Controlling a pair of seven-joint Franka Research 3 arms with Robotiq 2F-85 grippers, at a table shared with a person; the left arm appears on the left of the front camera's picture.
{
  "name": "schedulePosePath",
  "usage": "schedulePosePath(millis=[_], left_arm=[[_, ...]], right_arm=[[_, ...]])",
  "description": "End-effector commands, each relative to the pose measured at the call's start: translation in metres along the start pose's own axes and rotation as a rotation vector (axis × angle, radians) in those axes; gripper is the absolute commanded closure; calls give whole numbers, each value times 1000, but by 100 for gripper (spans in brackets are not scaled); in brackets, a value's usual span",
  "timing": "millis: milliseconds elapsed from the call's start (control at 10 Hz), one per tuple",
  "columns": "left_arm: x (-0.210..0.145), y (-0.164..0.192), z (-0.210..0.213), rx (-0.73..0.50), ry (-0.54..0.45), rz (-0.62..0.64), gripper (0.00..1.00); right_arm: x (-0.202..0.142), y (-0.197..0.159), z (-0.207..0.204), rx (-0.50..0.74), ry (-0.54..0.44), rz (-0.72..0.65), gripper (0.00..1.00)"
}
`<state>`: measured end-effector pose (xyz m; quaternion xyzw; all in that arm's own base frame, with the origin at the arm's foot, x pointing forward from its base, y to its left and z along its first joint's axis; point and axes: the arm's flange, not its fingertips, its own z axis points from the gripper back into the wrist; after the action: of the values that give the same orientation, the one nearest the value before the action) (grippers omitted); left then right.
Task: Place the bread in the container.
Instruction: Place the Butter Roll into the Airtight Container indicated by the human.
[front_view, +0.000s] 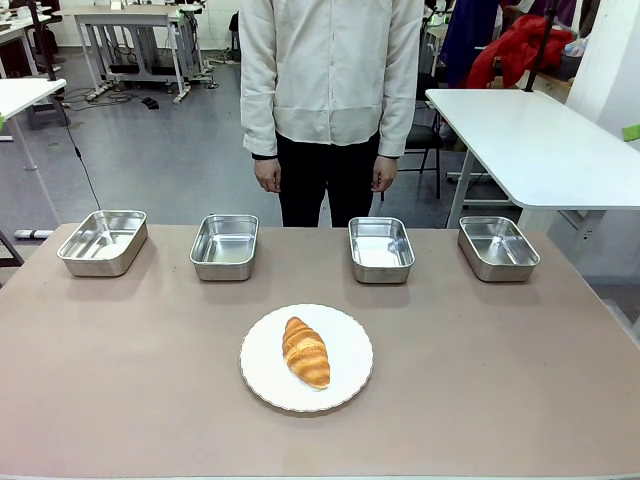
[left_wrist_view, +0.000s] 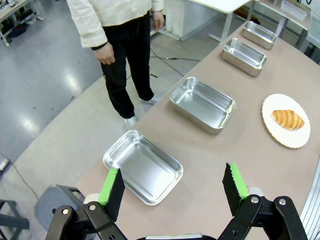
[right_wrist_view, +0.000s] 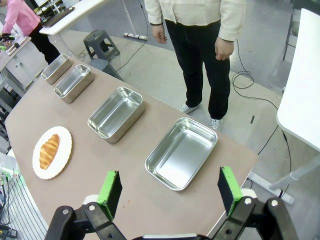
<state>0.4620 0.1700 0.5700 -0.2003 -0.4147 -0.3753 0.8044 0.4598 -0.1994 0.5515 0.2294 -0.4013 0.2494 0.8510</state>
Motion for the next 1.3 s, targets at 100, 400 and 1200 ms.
schedulePosePath(millis=[100,400,1200], left_arm=[[-1,-1,1,-5,-2,-8,0],[-1,-1,1,-5,-2,-8,0],[-1,-1,1,-5,-2,-8,0]], right_arm=[[1,1,0,1,-3,2,0],[1,1,0,1,-3,2,0],[1,1,0,1,-3,2,0]])
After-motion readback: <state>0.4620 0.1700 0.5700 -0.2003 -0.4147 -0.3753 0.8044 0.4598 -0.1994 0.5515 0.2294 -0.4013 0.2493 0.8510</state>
